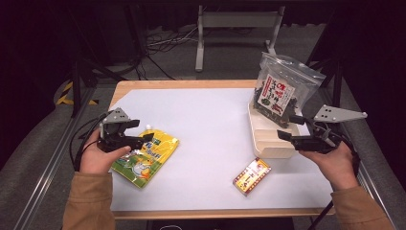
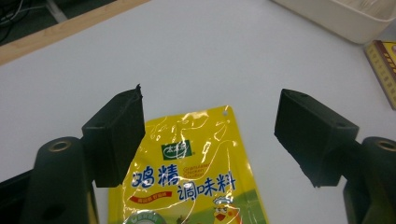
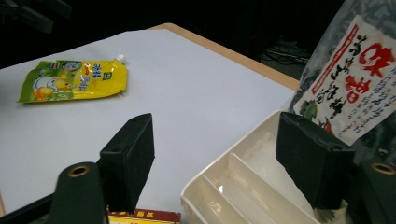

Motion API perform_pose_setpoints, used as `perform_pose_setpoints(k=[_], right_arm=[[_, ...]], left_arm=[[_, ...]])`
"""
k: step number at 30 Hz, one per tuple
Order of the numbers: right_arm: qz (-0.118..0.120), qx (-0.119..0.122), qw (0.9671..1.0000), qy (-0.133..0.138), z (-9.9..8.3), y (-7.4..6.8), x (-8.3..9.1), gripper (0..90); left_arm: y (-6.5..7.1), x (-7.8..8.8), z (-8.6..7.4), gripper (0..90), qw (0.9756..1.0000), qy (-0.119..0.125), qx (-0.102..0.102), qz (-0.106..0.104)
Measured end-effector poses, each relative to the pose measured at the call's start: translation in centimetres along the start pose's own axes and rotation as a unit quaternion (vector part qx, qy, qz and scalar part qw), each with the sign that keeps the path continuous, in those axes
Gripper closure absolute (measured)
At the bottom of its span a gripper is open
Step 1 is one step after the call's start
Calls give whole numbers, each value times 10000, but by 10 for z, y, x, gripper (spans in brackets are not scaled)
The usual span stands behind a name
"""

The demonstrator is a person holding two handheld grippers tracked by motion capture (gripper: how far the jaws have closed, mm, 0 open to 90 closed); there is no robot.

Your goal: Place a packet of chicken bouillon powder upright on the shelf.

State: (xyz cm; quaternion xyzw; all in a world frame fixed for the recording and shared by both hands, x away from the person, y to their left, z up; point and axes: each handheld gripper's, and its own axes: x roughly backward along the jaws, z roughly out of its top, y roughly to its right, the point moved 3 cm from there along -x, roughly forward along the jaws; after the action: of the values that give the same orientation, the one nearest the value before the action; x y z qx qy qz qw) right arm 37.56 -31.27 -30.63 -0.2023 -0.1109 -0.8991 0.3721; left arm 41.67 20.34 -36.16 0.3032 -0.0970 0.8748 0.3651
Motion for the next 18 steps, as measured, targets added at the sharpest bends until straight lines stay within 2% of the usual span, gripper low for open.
perform_pose_setpoints(k=[4, 9, 13, 18], right_arm=[[121, -62, 9999, 3, -6, -5, -4, 228], [171, -22, 9998, -31, -14, -9, -8, 213], [235, 27, 9997, -60, -21, -14, -11, 210], [301, 38, 9995, -5, -27, -19, -13, 203]], left_arm=[[-11, -2, -8, 277, 9998, -11, 173, 140], [-20, -5, -15, 279, 9993, -62, 324, 182], [-27, -10, -22, 267, 9986, -202, 416, 269], [-33, -14, -28, 282, 9975, -277, 566, 308]])
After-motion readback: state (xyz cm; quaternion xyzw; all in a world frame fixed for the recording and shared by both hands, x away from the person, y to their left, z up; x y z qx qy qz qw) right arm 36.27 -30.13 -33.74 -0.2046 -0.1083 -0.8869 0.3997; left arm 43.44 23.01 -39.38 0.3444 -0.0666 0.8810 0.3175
